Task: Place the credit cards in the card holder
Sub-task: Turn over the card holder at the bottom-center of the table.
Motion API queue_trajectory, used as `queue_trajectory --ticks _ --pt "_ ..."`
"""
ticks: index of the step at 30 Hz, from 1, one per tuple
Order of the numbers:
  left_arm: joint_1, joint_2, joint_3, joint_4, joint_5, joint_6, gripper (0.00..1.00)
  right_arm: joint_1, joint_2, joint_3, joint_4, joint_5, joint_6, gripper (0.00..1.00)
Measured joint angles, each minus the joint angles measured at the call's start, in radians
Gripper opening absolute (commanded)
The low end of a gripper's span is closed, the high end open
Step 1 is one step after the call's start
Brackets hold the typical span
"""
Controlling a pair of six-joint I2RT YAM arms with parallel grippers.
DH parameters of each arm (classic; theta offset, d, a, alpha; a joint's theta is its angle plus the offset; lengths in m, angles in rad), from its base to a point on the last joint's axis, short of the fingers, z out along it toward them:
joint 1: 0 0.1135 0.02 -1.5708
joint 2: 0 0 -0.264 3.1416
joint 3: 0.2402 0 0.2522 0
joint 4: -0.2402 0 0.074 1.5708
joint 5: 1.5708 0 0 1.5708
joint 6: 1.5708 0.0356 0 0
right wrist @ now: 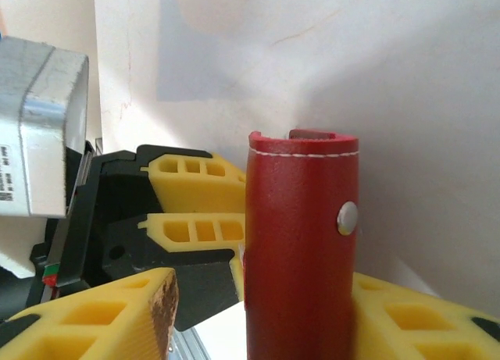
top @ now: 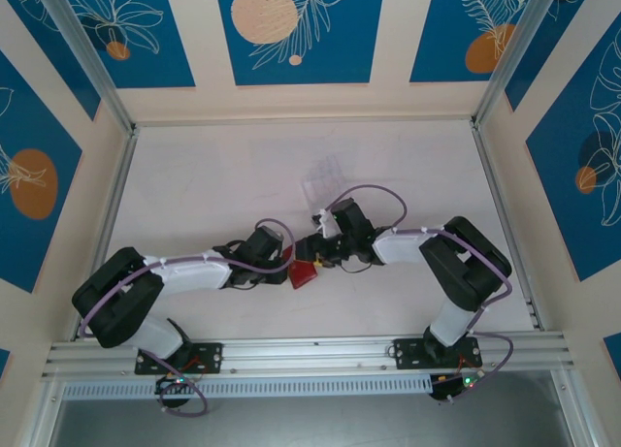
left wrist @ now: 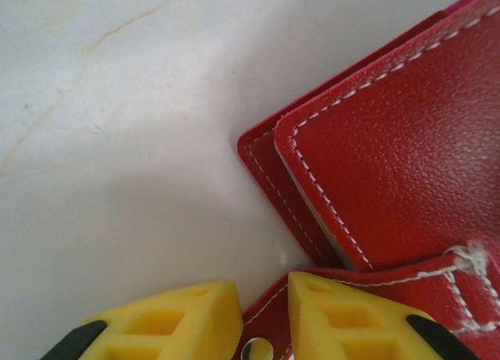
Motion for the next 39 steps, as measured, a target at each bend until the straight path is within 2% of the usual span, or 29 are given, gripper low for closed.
queue_trajectory --ticks 3,9,11,16,20,25,29,34,37,39 --pt "0.000 0.000 -0.004 0.001 0.000 0.000 0.27 0.005 0.009 0.000 0.002 -0.002 0.004 0.44" --pt "0.000 -0.010 -0.008 0.007 0.000 0.000 0.28 0.004 0.001 0.000 -0.033 0.020 -0.003 0.10" --pt "0.000 -0.025 -0.016 0.015 0.005 -0.001 0.33 0.003 -0.025 0.001 -0.082 0.044 -0.017 0.00" --pt "0.011 -0.095 -0.029 -0.007 0.039 -0.002 0.43 0.018 -0.191 0.042 -0.354 0.208 -0.095 0.00" --pt "0.064 -0.220 -0.055 -0.142 0.045 0.003 0.45 0.079 -0.319 0.191 -0.647 0.476 -0.164 0.00" --pt "0.108 -0.346 -0.055 -0.253 0.044 0.004 0.45 0.188 -0.335 0.350 -0.925 0.789 -0.201 0.00" --pt "0.127 -0.446 -0.055 -0.341 0.037 0.003 0.46 0.280 -0.225 0.449 -1.113 0.990 -0.195 0.00" --pt "0.150 -0.579 -0.046 -0.459 0.001 0.001 0.47 0.386 -0.008 0.541 -1.258 1.150 -0.149 0.00" --pt "0.170 -0.631 -0.029 -0.524 -0.018 0.000 0.48 0.439 0.121 0.617 -1.335 1.217 -0.115 0.09" --pt "0.182 -0.667 -0.019 -0.561 -0.033 -0.005 0.49 0.470 0.199 0.670 -1.361 1.240 -0.098 0.21"
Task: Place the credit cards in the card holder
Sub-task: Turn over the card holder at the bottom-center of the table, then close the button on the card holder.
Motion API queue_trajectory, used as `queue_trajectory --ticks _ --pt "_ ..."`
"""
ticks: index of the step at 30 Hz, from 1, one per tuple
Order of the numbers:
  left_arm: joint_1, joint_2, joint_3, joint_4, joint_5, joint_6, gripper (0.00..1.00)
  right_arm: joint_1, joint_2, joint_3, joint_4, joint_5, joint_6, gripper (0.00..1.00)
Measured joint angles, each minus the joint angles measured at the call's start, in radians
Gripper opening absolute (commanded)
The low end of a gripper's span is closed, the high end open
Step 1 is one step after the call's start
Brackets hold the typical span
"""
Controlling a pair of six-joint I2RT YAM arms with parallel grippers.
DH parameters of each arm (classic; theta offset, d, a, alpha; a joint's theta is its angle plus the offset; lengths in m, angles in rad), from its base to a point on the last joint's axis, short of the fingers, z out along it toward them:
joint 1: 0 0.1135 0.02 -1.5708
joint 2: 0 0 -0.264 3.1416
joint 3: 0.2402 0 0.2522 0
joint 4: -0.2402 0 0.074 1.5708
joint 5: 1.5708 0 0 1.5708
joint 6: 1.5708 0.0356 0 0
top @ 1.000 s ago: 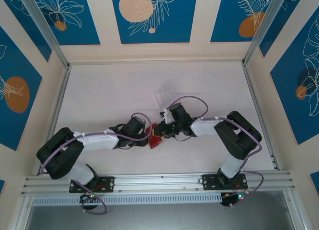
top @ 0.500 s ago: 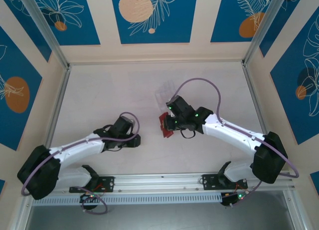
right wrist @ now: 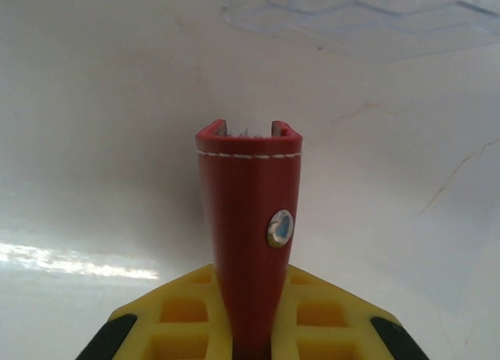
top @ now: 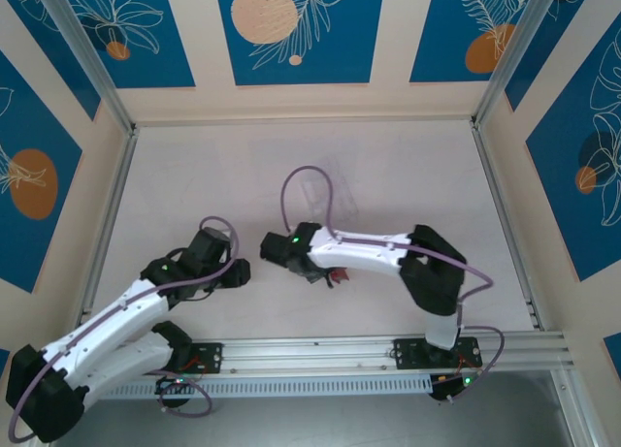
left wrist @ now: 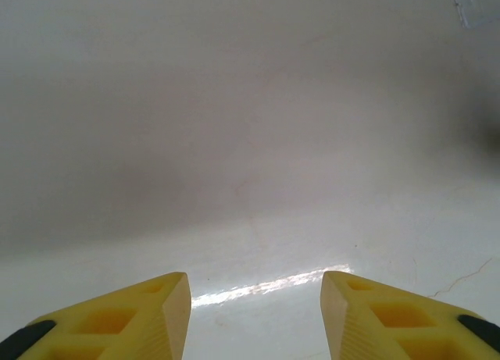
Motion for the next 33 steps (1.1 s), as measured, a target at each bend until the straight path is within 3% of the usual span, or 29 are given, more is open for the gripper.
queue_trajectory --ticks 5,7,12,15,21,29,33 --pt "0.017 -0.078 0.024 -0.067 -0.034 -0.026 0.49 0.061 0.124 0.072 0.034 -0.023 0.002 0.47" --pt "0.022 -0.094 0.033 -0.086 -0.045 -0.031 0.50 0.072 0.118 0.066 0.082 -0.073 -0.016 0.53" --pt "0.042 -0.109 0.058 -0.116 -0.050 -0.035 0.49 0.053 0.001 -0.024 0.265 -0.242 -0.073 0.55" --pt "0.044 -0.069 0.074 -0.110 -0.024 -0.019 0.42 0.001 -0.143 -0.122 0.368 -0.352 -0.096 0.53" --pt "0.032 0.130 0.101 0.002 0.097 0.034 0.31 -0.212 -0.401 -0.323 0.494 -0.492 -0.114 0.50" --pt "-0.103 0.417 0.243 0.164 0.166 0.061 0.21 -0.452 -0.504 -0.574 0.619 -0.716 -0.136 0.54" --pt "-0.180 0.524 0.266 0.237 0.180 0.059 0.20 -0.507 -0.502 -0.611 0.687 -0.810 -0.141 0.50"
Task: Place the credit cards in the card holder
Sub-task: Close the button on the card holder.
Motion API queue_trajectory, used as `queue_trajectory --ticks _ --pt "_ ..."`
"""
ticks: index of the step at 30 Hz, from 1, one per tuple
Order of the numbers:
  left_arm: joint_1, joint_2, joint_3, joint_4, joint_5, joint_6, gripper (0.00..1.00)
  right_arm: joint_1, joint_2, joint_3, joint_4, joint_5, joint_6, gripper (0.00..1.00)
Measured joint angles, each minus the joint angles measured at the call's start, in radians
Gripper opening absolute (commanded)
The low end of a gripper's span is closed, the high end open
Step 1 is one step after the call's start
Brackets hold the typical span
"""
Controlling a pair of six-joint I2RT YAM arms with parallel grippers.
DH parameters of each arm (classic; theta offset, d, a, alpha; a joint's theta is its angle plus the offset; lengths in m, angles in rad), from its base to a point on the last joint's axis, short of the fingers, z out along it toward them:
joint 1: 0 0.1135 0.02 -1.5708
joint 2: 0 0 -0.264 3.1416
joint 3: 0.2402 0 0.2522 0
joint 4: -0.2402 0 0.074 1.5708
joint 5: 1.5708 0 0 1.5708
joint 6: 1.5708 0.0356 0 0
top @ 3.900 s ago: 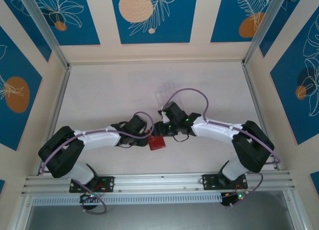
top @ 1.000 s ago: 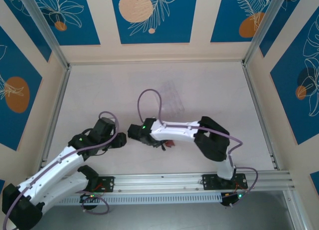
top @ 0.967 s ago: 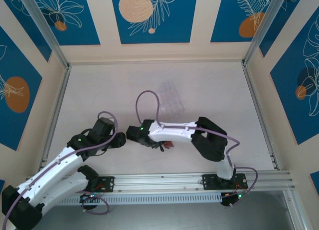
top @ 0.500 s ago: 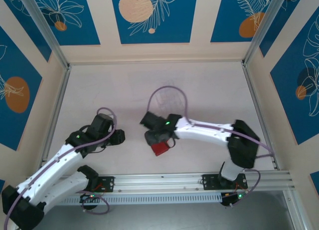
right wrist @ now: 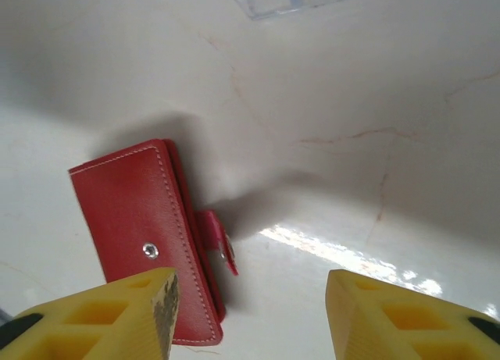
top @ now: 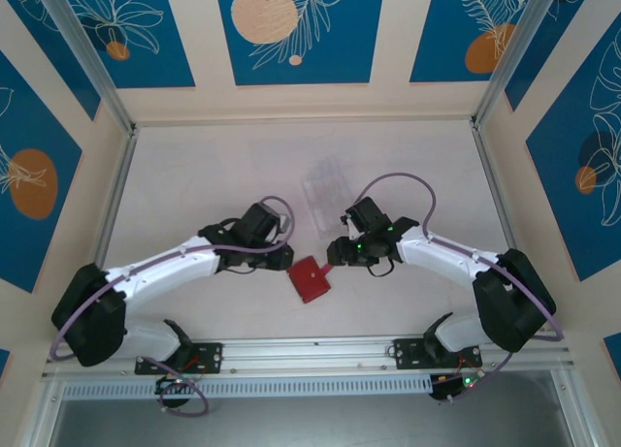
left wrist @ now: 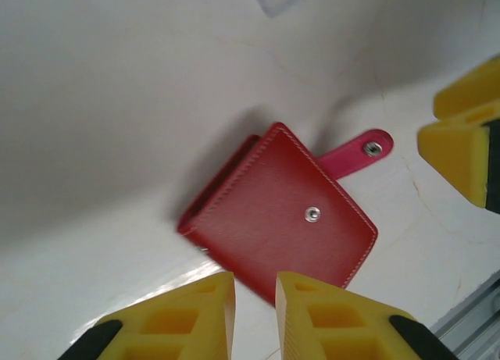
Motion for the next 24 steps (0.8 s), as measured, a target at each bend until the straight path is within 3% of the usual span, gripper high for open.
queue_trajectory --ticks 8,24 --pt "-0.062 0.112 -0.010 0.080 0.013 -0.016 0.19 -0.026 0.054 -0.018 0.112 -0.116 -0.011 0.38" --pt "-0.094 0.166 -0.080 0.142 0.006 -0.028 0.20 -0.027 0.085 -0.018 0.122 -0.127 -0.023 0.26"
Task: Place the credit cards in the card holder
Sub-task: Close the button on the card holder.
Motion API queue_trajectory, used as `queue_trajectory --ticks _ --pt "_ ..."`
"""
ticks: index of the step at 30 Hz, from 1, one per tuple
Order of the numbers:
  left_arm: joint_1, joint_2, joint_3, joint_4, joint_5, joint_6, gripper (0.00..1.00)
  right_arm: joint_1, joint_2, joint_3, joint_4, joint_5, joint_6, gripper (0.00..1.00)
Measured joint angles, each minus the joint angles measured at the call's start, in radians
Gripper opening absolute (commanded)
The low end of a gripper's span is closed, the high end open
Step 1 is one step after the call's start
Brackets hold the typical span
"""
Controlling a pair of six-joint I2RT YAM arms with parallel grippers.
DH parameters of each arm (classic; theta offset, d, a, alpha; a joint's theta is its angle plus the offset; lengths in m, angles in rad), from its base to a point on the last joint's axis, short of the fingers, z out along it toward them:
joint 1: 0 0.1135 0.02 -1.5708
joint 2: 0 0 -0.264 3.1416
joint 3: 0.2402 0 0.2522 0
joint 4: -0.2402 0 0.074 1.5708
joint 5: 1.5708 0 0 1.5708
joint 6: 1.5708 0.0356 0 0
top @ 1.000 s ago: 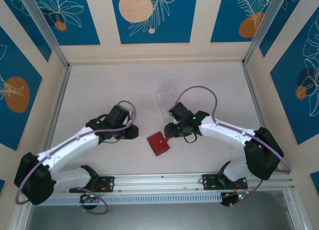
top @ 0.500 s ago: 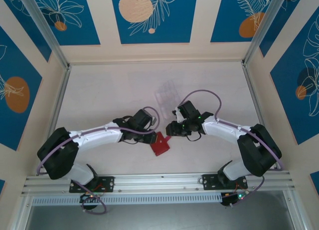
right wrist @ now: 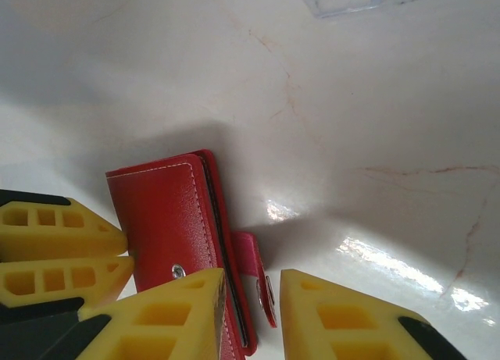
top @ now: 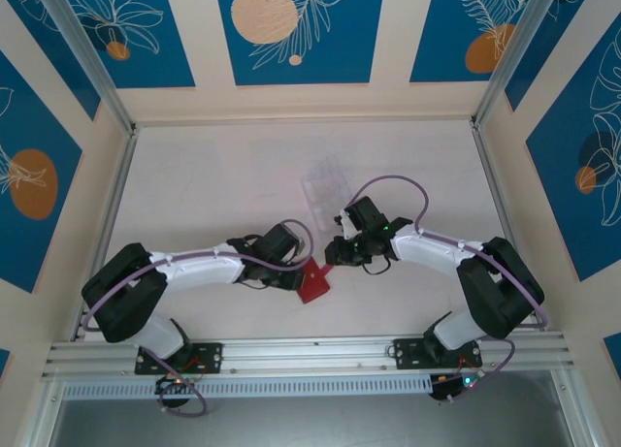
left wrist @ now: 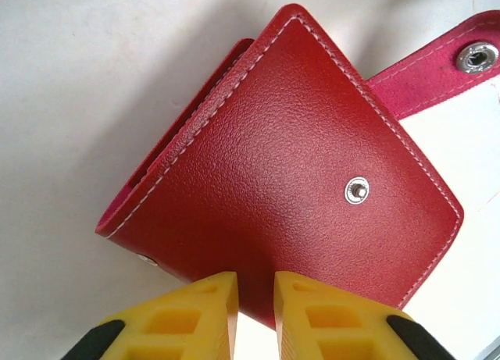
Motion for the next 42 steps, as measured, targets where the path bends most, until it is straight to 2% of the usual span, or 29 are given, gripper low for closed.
queue_trajectory --ticks 21,29,37,42 --pt "-0.004 0.002 -0.004 0.009 -0.006 -0.001 0.20 0.000 0.005 -0.009 -0.010 -0.013 -0.010 0.23" --pt "-0.005 0.002 -0.006 0.014 -0.006 -0.007 0.20 0.000 0.007 -0.011 -0.008 -0.027 -0.017 0.15" --pt "-0.005 0.002 -0.010 0.023 -0.006 -0.007 0.19 0.009 0.006 -0.011 -0.005 -0.049 -0.018 0.01" --pt "-0.005 0.013 -0.010 0.031 -0.006 -0.007 0.19 0.043 -0.002 -0.011 0.005 -0.066 -0.018 0.00"
